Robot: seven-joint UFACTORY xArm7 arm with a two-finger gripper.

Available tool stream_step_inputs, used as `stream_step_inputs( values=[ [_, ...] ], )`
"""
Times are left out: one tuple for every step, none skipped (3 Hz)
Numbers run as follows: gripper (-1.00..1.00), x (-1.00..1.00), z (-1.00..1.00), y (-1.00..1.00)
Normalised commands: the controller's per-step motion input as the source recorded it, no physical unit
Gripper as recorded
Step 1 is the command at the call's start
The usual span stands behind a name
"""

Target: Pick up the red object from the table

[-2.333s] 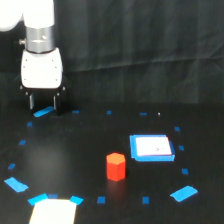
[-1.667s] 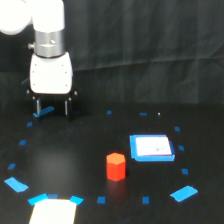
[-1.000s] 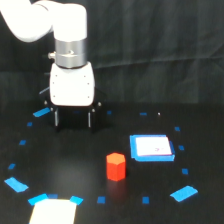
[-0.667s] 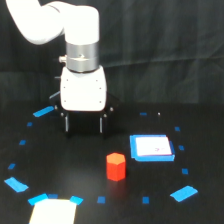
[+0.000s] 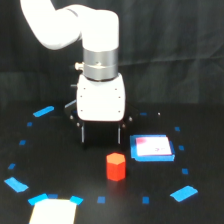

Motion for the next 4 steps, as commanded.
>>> stream_step_inputs(
  values=[
    [0.73,0.31,-0.12,-1.0],
    [1.0,0.14,-0.43,-0.59],
    [0.07,-0.16,-0.27,-0.66],
    [-1.0,-0.18,-0.46,-0.72]
  ],
)
